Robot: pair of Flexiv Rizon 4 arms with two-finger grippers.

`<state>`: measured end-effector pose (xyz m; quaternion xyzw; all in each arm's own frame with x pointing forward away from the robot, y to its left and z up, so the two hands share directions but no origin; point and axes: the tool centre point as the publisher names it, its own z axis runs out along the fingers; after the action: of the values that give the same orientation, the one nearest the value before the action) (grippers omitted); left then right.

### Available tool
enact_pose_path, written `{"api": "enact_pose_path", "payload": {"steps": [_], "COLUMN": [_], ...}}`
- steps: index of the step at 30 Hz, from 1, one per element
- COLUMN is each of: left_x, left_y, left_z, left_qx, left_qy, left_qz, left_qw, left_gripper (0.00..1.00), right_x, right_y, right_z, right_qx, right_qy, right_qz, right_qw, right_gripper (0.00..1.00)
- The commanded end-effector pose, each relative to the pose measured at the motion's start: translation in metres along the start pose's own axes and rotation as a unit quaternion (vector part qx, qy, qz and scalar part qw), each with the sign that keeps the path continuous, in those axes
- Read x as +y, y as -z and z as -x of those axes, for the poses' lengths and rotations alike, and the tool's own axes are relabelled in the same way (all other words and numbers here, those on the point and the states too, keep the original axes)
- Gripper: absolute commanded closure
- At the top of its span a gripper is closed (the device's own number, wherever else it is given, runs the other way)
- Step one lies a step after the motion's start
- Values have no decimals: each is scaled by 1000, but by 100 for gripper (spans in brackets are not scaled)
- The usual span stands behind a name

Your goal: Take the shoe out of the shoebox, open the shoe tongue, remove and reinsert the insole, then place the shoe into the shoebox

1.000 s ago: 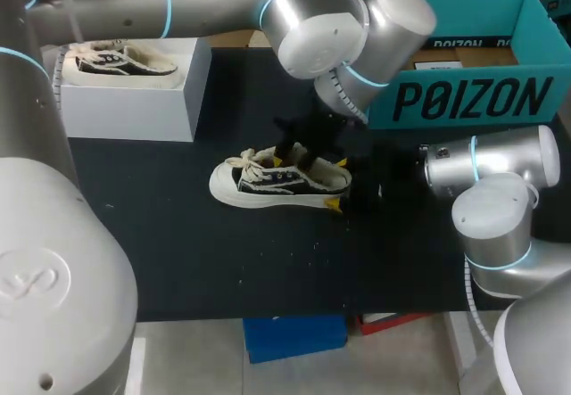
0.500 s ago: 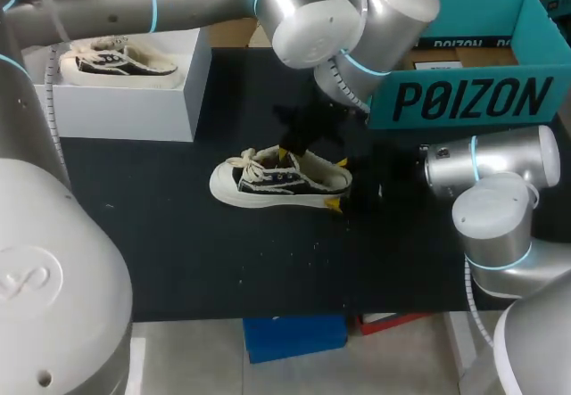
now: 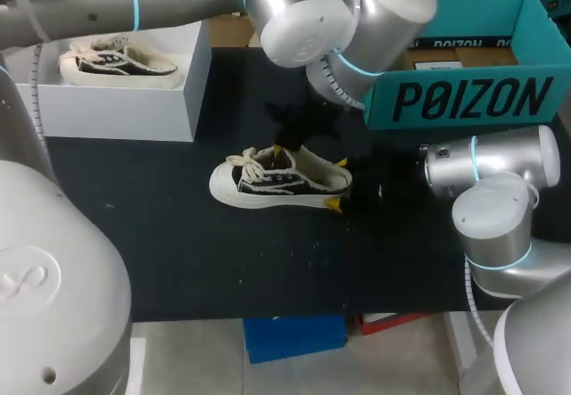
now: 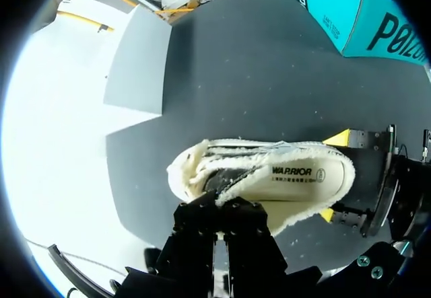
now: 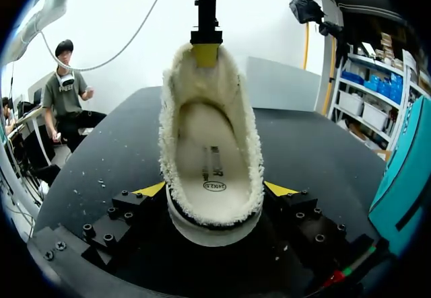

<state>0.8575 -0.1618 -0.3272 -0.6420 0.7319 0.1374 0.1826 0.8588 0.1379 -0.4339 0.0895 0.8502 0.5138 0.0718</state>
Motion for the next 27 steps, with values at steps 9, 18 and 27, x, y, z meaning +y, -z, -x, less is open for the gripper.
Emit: {"api": "enact_pose_path", "payload": {"steps": [9,18,27], "left_x": [11,13,21], "left_y": [-5,-9,-25], "left_z": [34,51,59], "left_qx": [-5,-6,0], "left_qy": [34,56,65], "left_qz": [-6,-10,-9], "left_qw": [999,998,998], "left_gripper": [100,100,100], "right_x": [-1,-1,-1], "right_y": [-1,-1,-1], "right_z": [0,0,0], "right_qx": [-1,-1,-1], "right_qy": [-1,-1,-1], "right_qz": [0,0,0], "right_qw": [1000,1000,1000], "right_gripper": [100,100,100]}}
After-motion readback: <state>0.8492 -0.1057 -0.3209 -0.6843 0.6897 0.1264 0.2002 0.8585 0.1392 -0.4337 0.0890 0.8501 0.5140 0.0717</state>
